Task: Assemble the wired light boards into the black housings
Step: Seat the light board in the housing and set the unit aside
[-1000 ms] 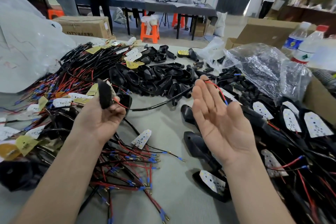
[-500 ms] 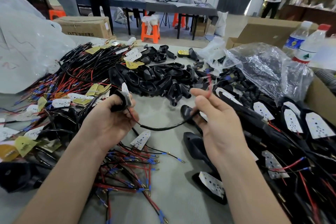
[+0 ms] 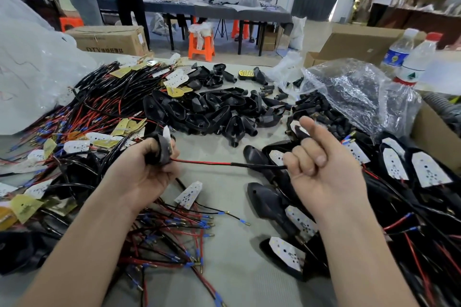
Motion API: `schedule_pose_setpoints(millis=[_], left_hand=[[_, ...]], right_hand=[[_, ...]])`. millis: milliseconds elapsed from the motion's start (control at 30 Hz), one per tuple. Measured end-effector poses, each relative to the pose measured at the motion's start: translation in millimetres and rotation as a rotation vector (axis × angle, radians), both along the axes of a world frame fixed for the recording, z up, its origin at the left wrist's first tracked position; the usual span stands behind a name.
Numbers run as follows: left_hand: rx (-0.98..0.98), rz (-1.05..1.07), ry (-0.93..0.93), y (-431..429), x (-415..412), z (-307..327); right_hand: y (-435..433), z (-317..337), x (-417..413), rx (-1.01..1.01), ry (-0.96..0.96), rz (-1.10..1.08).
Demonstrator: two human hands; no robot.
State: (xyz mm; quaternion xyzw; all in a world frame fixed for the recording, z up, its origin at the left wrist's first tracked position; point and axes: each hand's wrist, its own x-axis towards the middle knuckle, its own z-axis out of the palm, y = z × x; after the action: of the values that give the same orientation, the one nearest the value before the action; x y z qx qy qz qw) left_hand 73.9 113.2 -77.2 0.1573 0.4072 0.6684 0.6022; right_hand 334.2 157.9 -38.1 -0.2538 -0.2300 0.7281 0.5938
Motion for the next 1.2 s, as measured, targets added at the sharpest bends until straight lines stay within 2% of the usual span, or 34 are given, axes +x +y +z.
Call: schedule_pose_setpoints(millis=[133,300,400,500,667,767,833,967,1200], left_hand=[[-0.159,0.131,0.202,7.4,10.9,-8.9],[-0.193,0.346,0.463,10.7,6.1,-13.2],[-0.140,0.445,0.571,8.3,4.5,-10.3],[-0.053,0.409,0.714,5.5,13.5,-6.1],[0.011,0.200,0.877,0.6,35.5,-5.3],[0.058,0.103,0.918,-2.6,42.5,-3.6],[0.112,0.068,0.885,-5.2,44.0,-0.8],[0.213,-0.119,0.614,-8.8,38.2,5.3],[0.235,-0.234,0.767,-9.0,31.2,-1.5]], right_hand=[[1.2,-1.0,2.9,0.051,-0.108,0.003],[0.8,4.1,9.9,0.143,0.180,0.063],[0.8,9.0,17.9,0.161,0.195,0.137],[-5.5,10.8,11.4,0.230,-0.031,0.278],[-30.7,-1.9,-33.0,0.420,-0.692,0.546],[-35.9,-13.1,-47.6,0.555,-1.219,0.398],[-34.4,-17.0,-48.2,0.612,-1.416,0.253],[-29.0,-19.0,-44.9,0.628,-1.547,0.150],[-30.2,-21.0,-43.1,0.713,-1.518,0.143]])
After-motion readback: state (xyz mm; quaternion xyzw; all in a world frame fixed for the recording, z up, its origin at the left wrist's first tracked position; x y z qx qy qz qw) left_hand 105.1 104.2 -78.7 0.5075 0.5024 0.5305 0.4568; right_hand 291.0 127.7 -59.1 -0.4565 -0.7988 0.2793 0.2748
